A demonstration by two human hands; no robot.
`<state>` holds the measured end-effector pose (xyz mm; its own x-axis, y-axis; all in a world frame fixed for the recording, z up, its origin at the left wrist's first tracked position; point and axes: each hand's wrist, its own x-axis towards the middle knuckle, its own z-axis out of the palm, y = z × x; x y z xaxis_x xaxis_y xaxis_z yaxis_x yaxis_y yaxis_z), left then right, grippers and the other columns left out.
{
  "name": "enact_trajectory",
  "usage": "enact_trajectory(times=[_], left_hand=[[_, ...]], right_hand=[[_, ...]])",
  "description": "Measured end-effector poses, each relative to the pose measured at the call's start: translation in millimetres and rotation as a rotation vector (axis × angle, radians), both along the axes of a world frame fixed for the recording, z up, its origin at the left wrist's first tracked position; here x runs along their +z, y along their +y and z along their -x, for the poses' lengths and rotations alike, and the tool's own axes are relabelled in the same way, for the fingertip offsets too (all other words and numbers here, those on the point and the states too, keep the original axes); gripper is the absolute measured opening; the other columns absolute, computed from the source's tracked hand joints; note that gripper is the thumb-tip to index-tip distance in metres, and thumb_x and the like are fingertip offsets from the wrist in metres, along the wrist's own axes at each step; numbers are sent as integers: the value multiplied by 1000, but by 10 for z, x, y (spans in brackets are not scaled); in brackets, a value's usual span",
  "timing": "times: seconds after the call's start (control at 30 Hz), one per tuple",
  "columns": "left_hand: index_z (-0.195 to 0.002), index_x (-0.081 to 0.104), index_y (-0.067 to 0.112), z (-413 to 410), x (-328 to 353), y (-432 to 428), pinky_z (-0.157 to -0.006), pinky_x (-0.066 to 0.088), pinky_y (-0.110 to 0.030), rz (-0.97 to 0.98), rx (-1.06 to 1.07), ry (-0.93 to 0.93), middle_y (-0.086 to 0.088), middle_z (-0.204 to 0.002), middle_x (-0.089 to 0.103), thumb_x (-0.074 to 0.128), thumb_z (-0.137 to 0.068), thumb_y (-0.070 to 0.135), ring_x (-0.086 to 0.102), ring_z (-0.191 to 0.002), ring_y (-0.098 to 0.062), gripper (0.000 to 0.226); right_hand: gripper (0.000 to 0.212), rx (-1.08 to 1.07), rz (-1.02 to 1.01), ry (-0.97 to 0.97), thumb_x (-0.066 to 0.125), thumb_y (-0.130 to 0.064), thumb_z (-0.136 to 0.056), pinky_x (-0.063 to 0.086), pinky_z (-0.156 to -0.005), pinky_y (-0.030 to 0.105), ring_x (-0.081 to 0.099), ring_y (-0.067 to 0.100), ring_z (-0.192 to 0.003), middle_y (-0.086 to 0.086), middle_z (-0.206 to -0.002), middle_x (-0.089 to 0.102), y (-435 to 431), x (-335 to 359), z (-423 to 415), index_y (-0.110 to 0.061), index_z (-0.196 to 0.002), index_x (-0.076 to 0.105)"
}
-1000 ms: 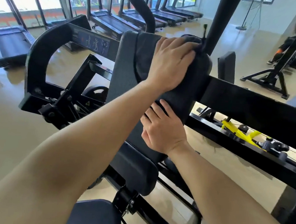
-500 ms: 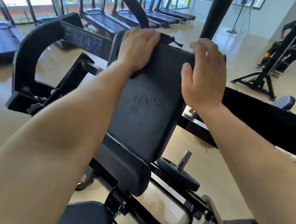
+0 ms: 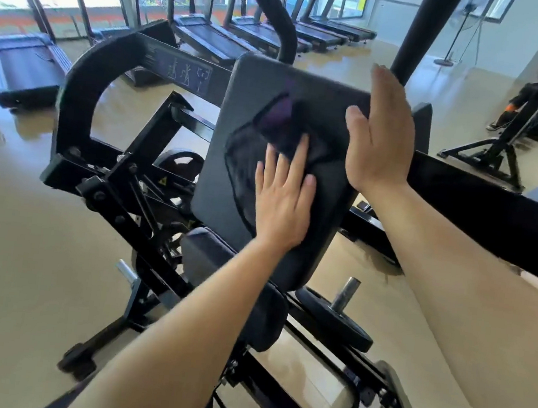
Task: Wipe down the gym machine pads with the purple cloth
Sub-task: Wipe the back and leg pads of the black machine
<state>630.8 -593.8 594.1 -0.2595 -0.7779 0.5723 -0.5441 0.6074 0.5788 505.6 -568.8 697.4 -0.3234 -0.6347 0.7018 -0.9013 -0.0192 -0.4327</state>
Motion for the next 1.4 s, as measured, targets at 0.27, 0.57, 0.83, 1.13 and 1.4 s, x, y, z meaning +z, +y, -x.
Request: enact_trajectory(times=[0.27, 0.57, 0.83, 1.13, 1.4], left_hand=[[-154, 28, 24, -191, -407, 214, -121, 3, -54, -375, 140, 47, -10, -158, 28, 15, -99, 34, 21, -146, -38, 57], [-148, 40, 22, -280, -673, 524, -122, 15, -52, 268, -226, -369, -3, -166, 16, 30, -106, 40, 2, -154, -30, 47], [-130, 63, 16, -1004, -1283, 711, -72, 58, -28, 321, -141, -297, 2, -141, 59, 62, -87, -1, 57, -130, -22, 46], [-92, 58, 18, -1598, -785, 878, -75, 44, -19, -597, -212, 262, 11, -86, 61, 54, -70, -11, 55, -79, -3, 36], [-119, 62, 17, -2137, -1133, 342, -77, 54, -36, -1192, -281, 760, -15, -104, 69, 48, -78, -21, 67, -88, -25, 57]], right_hand=[[64, -112, -18, 142, 30, -38, -99, 20, -124, 47, 20, 29, -154, 11, -166, 24, 106, -148, -74, -9, -156, 32], [58, -171, 183, -95, 40, -21, -99, 32, -119, 46, 32, 30, -148, 20, -159, 33, 607, -785, -51, 1, -153, 33], [38, -190, 137, 36, 60, -8, -78, 47, -86, 48, 55, 37, -102, 19, -112, 57, 1015, -1344, -605, 1, -114, 59], [55, 350, -448, -175, 48, -18, -84, 46, -102, 30, 50, 17, -122, 0, -133, 49, 1247, -1928, -1604, -14, -139, 49], [17, 431, -773, -1268, 60, -15, -97, 51, -71, 35, 65, 16, -75, -1, -77, 72, 872, -2112, -1898, -18, -83, 69]])
